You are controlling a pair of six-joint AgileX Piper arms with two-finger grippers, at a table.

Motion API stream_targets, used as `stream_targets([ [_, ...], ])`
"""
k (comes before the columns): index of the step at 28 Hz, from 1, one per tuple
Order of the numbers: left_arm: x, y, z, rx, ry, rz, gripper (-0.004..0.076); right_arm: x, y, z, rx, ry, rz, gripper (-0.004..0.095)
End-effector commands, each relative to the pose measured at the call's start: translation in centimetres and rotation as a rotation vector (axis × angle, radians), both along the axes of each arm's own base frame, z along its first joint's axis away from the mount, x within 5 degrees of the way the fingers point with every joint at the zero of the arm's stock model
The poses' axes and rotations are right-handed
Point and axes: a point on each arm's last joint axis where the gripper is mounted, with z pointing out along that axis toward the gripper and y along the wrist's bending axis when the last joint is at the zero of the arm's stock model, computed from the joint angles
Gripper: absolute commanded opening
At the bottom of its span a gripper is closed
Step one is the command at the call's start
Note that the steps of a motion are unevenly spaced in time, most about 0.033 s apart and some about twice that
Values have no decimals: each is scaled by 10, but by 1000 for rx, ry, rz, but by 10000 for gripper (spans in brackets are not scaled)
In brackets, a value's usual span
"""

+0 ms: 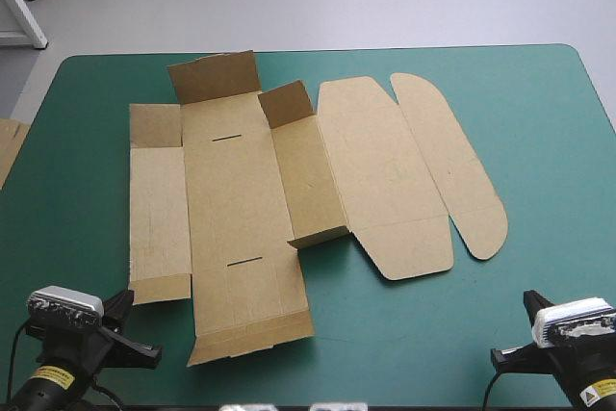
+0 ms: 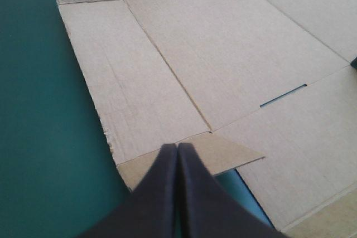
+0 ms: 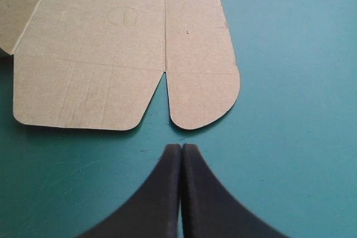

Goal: Fold the box

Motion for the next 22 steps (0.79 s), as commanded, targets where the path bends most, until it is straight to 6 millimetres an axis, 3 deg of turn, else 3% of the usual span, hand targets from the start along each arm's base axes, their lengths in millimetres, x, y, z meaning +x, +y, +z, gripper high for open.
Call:
stream_targets([
  [1, 2, -1, 16, -38, -84, 8, -10, 4, -1, 13, 11, -73, -14, -20],
  [18, 2, -1, 16, -38, -84, 0, -10, 5, -1, 13, 10, -81, -17, -20],
  [22, 3, -3, 19, -99, -19, 17, -6, 4, -4, 20, -66, -104, -29, -20],
])
